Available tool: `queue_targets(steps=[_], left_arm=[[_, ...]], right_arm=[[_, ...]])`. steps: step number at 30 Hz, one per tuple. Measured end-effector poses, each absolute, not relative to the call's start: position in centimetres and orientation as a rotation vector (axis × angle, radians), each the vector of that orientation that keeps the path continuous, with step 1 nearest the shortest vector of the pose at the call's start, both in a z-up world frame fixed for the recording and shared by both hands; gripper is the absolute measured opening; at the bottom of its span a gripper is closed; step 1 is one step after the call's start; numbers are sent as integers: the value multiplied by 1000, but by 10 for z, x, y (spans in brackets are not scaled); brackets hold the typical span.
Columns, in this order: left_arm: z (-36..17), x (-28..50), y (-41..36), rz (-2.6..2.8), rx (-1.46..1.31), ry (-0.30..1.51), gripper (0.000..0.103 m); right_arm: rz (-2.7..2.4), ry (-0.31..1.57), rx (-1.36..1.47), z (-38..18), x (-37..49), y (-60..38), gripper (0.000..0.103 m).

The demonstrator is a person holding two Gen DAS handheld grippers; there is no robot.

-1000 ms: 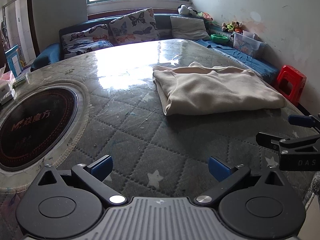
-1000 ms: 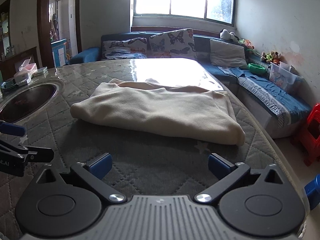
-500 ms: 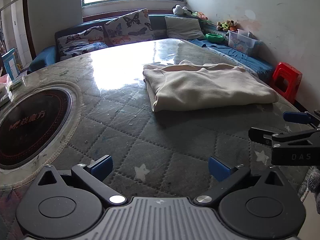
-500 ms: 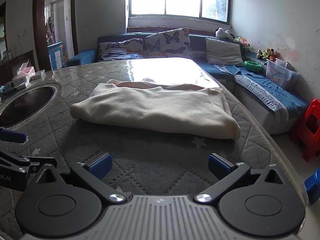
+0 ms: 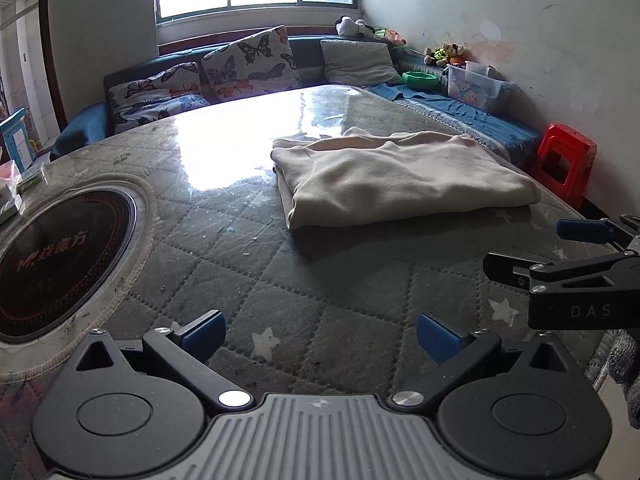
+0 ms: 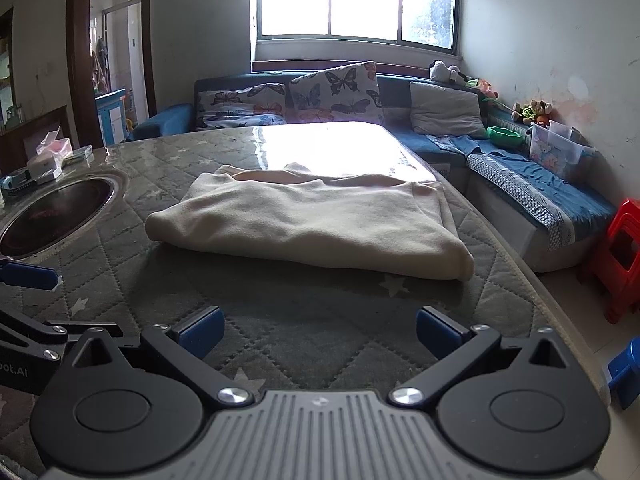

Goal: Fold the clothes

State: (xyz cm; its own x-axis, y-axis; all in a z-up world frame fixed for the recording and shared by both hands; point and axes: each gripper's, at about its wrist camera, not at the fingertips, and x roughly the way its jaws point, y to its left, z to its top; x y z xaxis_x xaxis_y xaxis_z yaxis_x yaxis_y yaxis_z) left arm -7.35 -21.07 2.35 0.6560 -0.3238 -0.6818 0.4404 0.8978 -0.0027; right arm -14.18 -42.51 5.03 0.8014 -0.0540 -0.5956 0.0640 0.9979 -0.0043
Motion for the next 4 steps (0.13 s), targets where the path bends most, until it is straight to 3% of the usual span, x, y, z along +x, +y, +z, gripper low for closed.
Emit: queue_targets(steps=[4], left_arm=[[25, -76, -212, -441, 170, 728, 103]], right_arm=[[-63, 635, 18, 51, -144, -424, 103]])
